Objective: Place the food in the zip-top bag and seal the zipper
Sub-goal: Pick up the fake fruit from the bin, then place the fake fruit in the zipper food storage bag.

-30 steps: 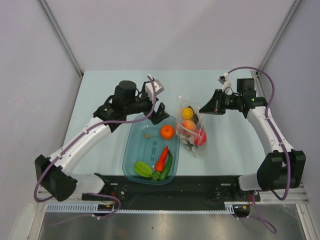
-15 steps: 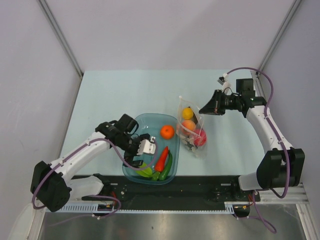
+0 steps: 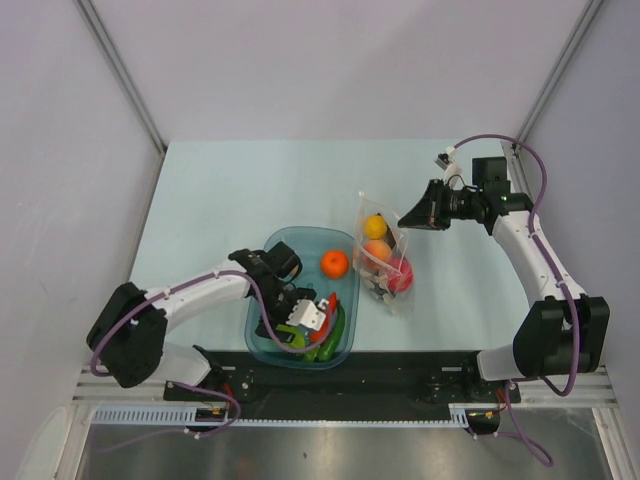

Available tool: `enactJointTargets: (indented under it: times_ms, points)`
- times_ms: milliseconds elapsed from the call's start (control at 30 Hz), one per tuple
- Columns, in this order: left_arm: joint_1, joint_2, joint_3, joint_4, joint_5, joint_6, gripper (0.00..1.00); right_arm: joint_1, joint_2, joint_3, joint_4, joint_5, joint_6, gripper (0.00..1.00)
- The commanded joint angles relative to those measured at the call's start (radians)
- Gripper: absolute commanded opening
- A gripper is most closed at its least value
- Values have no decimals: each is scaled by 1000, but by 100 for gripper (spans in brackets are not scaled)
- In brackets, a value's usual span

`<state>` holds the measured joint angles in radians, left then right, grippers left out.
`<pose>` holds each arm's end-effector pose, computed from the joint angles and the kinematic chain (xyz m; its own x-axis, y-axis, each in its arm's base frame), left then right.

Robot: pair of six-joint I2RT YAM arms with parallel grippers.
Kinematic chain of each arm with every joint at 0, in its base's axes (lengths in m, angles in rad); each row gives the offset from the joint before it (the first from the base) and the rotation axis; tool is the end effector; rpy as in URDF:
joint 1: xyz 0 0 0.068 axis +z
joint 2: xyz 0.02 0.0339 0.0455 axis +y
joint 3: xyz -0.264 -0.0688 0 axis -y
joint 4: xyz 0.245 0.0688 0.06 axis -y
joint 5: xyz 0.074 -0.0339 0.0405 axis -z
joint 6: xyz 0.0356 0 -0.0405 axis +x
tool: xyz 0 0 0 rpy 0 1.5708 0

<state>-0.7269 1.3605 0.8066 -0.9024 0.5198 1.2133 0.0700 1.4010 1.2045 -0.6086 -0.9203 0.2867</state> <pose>0.1503 -0.1573 0.1896 0.3203 0.8032 -0.5022 0.9121 -0.4047 -0.0657 0.2909 0.0488 0.3158 -0.8573 0.1116 -0.5025 -0.3650 0.5567 0.7462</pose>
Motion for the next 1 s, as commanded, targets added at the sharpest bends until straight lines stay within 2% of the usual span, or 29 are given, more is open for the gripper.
enactJointTargets:
  times_ms: [0, 33, 200, 267, 300, 333, 400, 467, 500, 567, 600, 667, 700, 733, 833, 967]
  points:
    - [-6, 40, -6, 143, -26, -7, 84, 4, 3, 35, 10, 9, -17, 0]
    - [-6, 43, -7, 167, -30, -46, 78, 4, 4, 35, 7, 11, -18, 0]
    - [-5, 25, -3, 165, -18, -64, 69, 1, 15, 47, -2, 12, -40, 0]
    - [0, 11, 5, 129, -18, -63, 61, -1, 24, 59, -3, 9, -41, 0]
    - [4, -3, 15, 116, -4, -69, 52, -1, 27, 63, -5, 8, -43, 0]
    - [18, -11, 29, 85, 2, -77, 47, -2, 32, 72, -5, 8, -46, 0]
    - [38, -20, 95, 57, 28, -119, 38, -1, 36, 76, -10, 5, -50, 0]
    - [79, -27, 193, 59, 87, -182, 35, -1, 38, 79, -11, -2, -49, 0]
    - [95, -26, 228, 75, 114, -274, 32, -2, 41, 78, -7, -5, -49, 0]
    - [118, -18, 334, 140, 180, -366, 30, 2, 47, 76, 3, -11, -43, 0]
    - [119, -20, 363, 184, 190, -477, 30, 2, 49, 78, 4, -14, -43, 0]
    - [116, -34, 426, 351, 230, -594, 30, 2, 56, 87, 6, -17, -44, 0]
    - [116, -38, 439, 423, 232, -726, 31, 2, 61, 93, 3, -20, -47, 0]
    - [116, -41, 448, 574, 226, -798, 31, 2, 64, 98, -8, -20, -53, 0]
    - [115, -3, 515, 794, 128, -1068, 32, 2, 62, 107, -14, -28, -55, 0]
    - [98, 124, 617, 855, 22, -1279, 32, 1, 53, 106, -14, -38, -43, 0]
